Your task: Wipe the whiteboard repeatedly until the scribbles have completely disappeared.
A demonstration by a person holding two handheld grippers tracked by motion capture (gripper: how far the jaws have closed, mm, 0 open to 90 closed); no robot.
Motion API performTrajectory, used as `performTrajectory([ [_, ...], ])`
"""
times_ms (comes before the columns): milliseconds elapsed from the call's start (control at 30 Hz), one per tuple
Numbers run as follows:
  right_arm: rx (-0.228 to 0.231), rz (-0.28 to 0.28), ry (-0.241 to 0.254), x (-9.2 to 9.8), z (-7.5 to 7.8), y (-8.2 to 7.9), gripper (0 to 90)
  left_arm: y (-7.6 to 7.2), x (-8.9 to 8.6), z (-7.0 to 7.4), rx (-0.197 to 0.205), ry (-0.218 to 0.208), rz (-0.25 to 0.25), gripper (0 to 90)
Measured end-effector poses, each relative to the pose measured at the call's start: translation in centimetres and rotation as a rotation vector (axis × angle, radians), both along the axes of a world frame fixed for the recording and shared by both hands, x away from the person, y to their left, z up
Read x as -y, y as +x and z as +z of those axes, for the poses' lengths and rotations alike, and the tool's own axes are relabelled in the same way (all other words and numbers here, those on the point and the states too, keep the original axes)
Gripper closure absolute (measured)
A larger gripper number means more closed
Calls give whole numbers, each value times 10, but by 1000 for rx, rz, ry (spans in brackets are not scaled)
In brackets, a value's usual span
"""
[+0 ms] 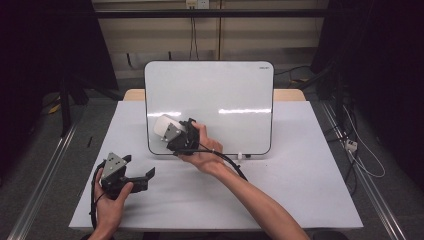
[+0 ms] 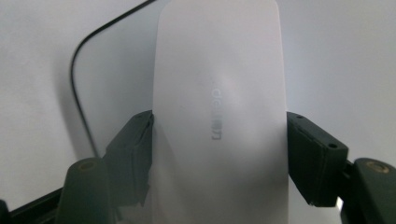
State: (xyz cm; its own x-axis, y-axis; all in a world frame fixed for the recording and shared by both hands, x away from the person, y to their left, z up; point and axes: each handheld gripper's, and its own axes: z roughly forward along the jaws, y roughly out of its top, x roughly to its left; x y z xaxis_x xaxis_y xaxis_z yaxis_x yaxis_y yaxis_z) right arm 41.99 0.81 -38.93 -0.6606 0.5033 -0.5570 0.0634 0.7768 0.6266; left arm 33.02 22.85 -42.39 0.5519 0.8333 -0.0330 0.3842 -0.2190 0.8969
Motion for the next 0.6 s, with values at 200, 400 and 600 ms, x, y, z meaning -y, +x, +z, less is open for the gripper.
performTrajectory([
  [200,26,-49,33,7,14,9,313,0,-1,0,-3,-1,-1,50],
  [400,15,-77,99,16,24,15,315,0,-2,0,-5,-6,3,51],
  [600,-27,-72,165,24,26,15,316,1,-1,0,-6,-2,-1,51],
])
